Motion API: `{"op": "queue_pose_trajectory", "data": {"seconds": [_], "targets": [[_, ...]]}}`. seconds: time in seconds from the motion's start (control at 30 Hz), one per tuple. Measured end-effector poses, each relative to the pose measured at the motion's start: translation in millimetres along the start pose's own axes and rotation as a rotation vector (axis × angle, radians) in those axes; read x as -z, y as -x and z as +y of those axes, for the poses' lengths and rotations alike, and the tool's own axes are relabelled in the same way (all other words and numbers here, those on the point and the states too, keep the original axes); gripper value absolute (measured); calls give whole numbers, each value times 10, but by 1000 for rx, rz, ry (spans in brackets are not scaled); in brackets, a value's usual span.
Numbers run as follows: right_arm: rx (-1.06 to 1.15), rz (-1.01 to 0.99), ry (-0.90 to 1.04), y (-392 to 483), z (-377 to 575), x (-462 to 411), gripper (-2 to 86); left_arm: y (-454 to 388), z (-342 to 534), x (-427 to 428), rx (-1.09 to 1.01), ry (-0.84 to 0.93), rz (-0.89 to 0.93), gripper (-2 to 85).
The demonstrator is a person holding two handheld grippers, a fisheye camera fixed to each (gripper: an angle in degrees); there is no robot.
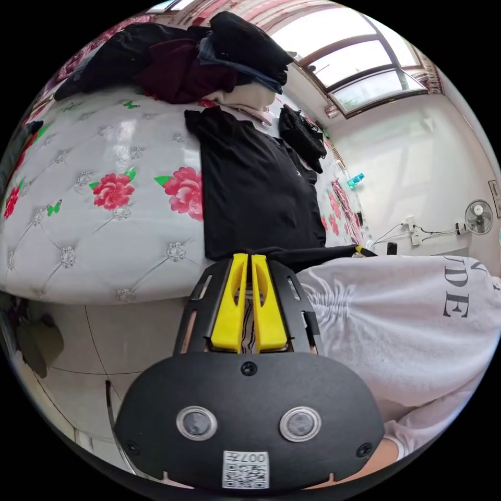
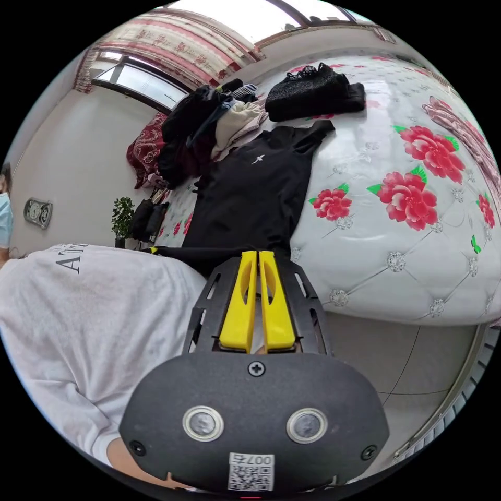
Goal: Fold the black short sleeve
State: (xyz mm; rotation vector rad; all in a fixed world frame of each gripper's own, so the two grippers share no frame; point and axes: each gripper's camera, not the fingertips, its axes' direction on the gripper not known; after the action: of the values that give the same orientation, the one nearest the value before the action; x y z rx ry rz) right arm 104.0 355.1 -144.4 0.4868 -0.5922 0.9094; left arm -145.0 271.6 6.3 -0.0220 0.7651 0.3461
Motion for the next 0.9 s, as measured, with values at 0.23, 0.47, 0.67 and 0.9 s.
{"op": "queue_pose_trajectory", "data": {"seconds": [0.23, 0.47, 0.67, 0.9], "targets": [[56, -52, -70, -84, -528, 263, 1, 173, -810, 69, -62, -85, 4, 1], [29, 37, -156, -341, -1781, 4, 52, 876, -1981, -283, 195, -232, -11, 138], [-11, 92, -61, -534, -1646, -288, 69, 901, -1720, -373, 152, -183, -162, 139], [-13, 86, 60, -665, -993, -618, 63, 659, -860, -1089, 17, 58, -268, 120]]}}
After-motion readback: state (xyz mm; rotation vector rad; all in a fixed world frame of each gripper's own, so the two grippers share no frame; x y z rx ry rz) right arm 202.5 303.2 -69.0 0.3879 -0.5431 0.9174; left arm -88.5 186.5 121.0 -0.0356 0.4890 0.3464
